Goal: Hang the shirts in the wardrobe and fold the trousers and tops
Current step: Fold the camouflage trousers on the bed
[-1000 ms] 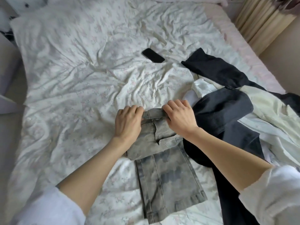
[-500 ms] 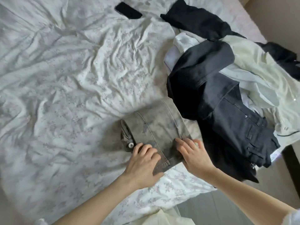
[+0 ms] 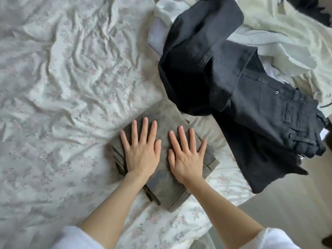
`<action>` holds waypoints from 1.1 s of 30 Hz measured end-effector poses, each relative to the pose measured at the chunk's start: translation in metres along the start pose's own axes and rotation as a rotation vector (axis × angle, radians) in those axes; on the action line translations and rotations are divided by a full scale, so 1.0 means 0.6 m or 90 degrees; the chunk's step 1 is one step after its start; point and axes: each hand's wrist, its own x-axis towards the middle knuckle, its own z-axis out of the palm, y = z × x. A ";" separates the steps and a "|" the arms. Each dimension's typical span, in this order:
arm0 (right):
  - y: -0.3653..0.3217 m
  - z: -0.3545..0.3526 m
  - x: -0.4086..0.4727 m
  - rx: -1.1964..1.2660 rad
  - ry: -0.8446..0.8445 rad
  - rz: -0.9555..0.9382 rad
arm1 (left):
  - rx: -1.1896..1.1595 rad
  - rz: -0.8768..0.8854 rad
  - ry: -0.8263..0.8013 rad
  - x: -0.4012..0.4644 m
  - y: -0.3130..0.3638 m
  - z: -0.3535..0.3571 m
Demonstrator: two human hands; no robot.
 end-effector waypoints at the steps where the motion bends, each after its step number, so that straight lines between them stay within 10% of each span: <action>1: 0.010 0.015 -0.003 -0.014 -0.002 -0.007 | 0.015 0.012 0.004 -0.002 0.002 0.014; 14: -0.006 0.004 0.057 0.046 0.082 0.039 | 0.038 0.217 0.077 0.105 -0.024 0.001; 24: -0.012 0.036 0.055 0.051 0.011 0.082 | 0.026 0.174 -0.020 0.123 -0.027 0.025; 33: -0.038 0.013 -0.104 0.693 0.151 0.721 | -0.087 -0.039 -0.088 0.129 -0.098 -0.028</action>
